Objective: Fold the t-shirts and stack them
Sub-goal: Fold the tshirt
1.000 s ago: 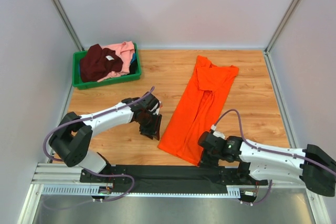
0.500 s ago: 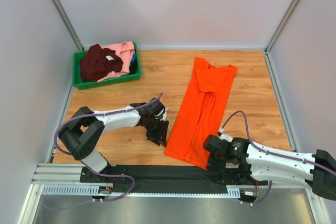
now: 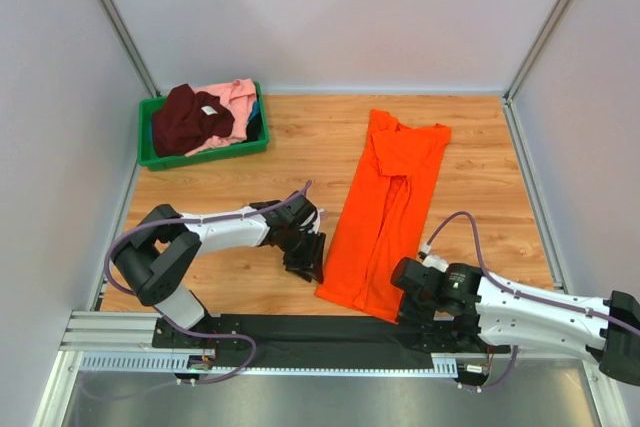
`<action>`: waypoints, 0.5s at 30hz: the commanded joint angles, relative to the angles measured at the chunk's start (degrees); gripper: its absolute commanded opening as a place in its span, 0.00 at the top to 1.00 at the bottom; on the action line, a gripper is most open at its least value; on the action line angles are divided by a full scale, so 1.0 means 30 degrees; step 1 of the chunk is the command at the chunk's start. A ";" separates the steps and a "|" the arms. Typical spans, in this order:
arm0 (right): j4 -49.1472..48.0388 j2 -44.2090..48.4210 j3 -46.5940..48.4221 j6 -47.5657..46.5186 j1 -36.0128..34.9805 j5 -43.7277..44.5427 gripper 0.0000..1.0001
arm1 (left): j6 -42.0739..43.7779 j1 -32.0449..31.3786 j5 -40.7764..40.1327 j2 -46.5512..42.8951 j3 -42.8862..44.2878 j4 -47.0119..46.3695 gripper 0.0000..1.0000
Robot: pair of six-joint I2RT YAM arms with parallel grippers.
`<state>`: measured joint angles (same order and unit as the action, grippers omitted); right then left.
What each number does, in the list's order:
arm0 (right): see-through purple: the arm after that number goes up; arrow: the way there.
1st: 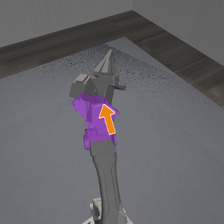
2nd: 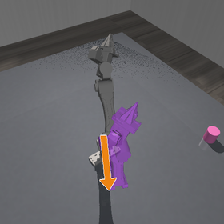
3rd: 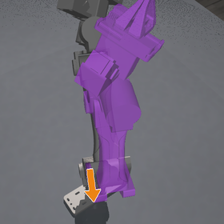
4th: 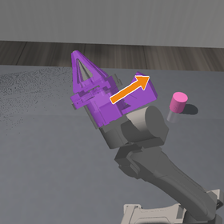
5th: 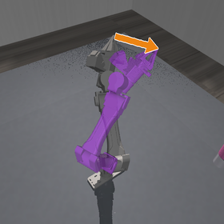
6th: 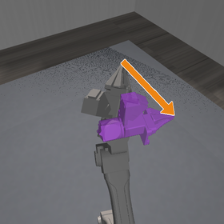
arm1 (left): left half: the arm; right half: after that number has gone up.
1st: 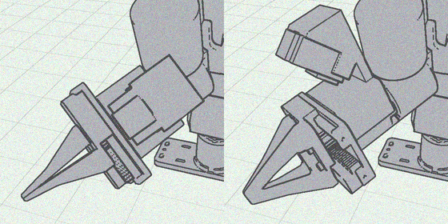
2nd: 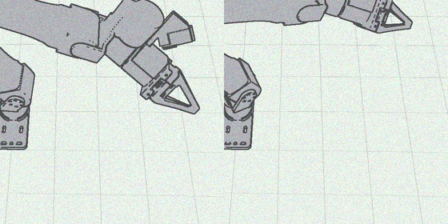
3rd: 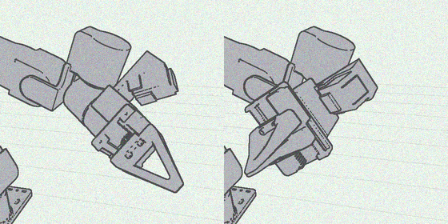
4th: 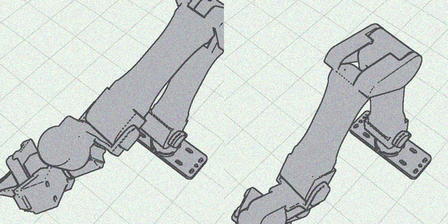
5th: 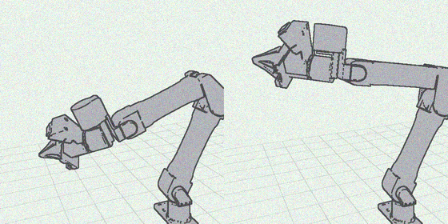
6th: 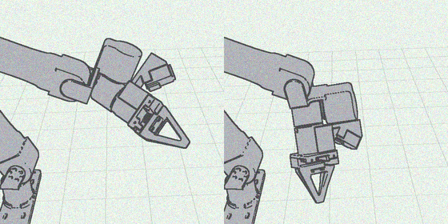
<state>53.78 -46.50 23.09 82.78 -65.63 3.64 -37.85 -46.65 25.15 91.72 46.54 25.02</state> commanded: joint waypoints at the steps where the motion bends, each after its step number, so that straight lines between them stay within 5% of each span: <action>1: 0.0443 0.0412 0.0184 0.0765 -0.0127 0.0545 1.00 | -0.0860 -0.0473 0.0988 -0.0047 -0.0395 -0.1538 0.53; 6: 0.0676 0.0646 0.0096 0.0823 -0.0156 0.0574 1.00 | -0.1476 -0.0884 0.0759 0.1035 -0.0515 -0.1923 0.63; 11: 0.1145 0.0764 -0.0021 0.0853 -0.0156 0.0428 1.00 | -0.2790 -0.1118 0.0408 0.0397 -0.0865 -0.1688 1.00; 15: 0.1672 0.0793 -0.0022 0.0911 -0.0156 0.0369 1.00 | -0.3643 -0.1382 -0.0324 -0.0748 -0.1188 -0.0870 1.00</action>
<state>56.14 -44.88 23.07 83.22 -65.67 3.64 -45.43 -49.84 26.06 93.27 43.86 20.51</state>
